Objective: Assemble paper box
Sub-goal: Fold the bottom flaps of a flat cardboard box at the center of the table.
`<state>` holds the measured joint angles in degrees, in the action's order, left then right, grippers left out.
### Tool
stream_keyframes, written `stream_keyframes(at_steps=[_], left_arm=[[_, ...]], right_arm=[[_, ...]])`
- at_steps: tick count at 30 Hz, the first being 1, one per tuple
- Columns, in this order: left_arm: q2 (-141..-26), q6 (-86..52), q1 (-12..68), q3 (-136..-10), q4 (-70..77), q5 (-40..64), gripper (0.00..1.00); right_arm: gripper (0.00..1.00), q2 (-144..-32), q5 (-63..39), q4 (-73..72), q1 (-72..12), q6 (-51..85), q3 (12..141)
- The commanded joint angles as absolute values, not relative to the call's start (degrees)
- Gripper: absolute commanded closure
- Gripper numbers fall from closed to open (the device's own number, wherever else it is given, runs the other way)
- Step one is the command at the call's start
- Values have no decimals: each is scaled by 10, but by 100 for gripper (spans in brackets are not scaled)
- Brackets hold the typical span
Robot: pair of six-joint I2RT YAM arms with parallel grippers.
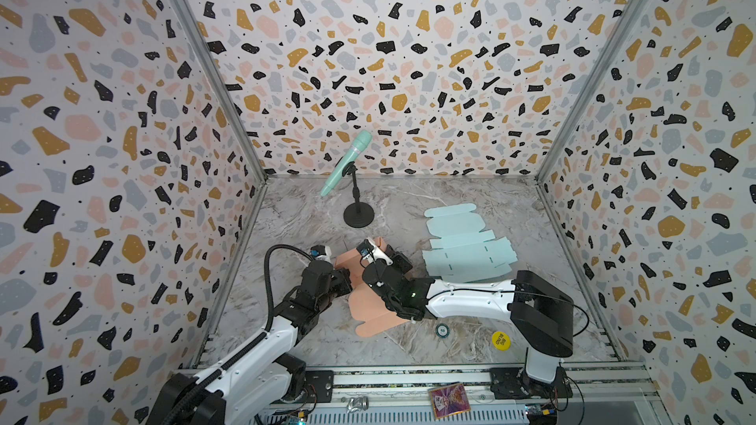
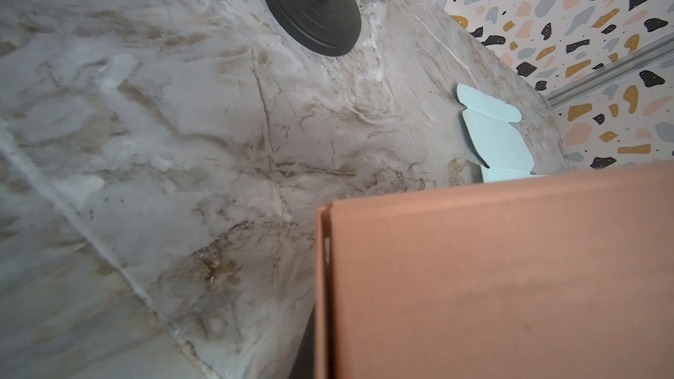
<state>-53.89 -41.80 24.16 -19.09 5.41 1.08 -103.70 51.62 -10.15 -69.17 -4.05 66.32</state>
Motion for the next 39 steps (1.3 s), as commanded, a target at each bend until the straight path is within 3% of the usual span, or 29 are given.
stream_keyframes(at_steps=[1,12,20,28,31,36,39], left_arm=[[-521,-414,248,-190,119,34,99],[-517,-411,249,-188,112,13,99],[-512,-412,248,-185,109,10,99],[-511,-398,248,-190,98,16,99],[-510,-391,248,-195,95,18,99],[-512,-376,248,-200,86,30,99],[-514,-368,248,-204,80,32,99]], right_arm=[[72,-993,481,-88,-700,-11,650],[44,-885,377,-86,-709,59,591],[45,-813,324,-82,-704,74,552],[42,-676,85,-204,-686,-3,440],[41,-614,2,-205,-631,22,407],[45,-564,-133,-179,-469,64,388],[50,-594,-147,-134,-461,19,422]])
